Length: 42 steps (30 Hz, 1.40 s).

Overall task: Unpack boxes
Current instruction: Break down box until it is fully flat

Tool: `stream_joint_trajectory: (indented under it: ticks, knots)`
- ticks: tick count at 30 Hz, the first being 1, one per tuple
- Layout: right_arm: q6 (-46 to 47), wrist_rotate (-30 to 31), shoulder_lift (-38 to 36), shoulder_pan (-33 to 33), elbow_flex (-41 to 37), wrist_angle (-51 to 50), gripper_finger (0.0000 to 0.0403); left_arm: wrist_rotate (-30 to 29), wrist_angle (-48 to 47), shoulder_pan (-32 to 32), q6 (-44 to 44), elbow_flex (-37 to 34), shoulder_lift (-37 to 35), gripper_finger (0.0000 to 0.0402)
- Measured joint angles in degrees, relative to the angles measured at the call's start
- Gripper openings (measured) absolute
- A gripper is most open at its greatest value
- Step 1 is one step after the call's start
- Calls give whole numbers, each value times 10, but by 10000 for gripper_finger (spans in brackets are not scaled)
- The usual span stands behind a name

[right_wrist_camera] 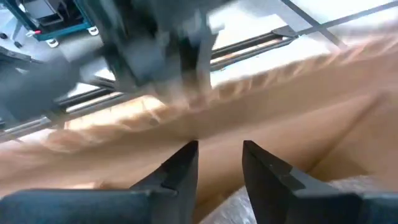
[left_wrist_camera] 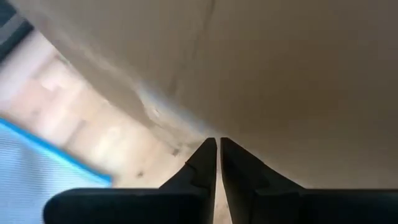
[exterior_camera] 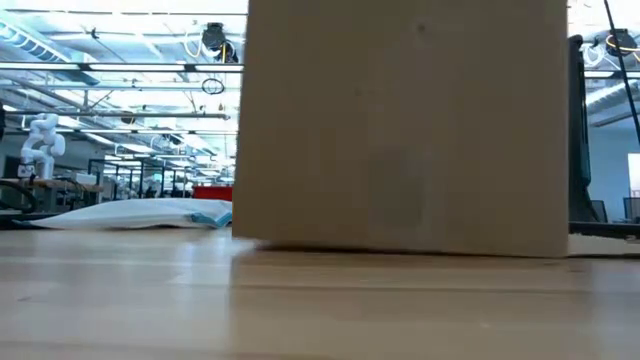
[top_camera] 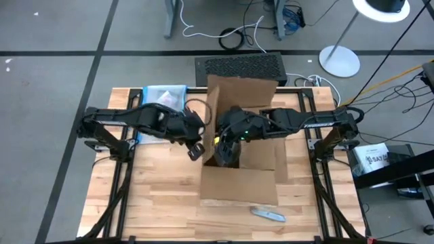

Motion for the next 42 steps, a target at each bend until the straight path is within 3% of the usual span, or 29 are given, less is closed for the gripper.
stream_joint_trajectory:
  ticks: [5,10,18,21,25,33,37,42]
  knots:
    - [-5,-2,0,0,0,-1,116,-30,-71,0,30,111,-1,27]
    - [-35,-5,0,0,0,33,116,-51,-52,-3,53,221,0,27]
    - [-49,-34,0,-12,0,75,116,-46,-27,17,40,257,13,32]
    - [-51,-34,0,-13,0,78,116,-39,-59,34,-8,257,17,60]
    - [-53,-37,0,-15,0,78,116,-9,-72,55,-44,257,29,127]
    - [-53,-37,2,-16,0,82,116,13,-22,68,-75,257,51,261]
    - [-52,-50,11,-16,0,86,116,-1,-17,68,-80,257,64,281]
    - [-52,-52,19,-14,-1,86,116,-32,-100,67,-126,257,86,272]
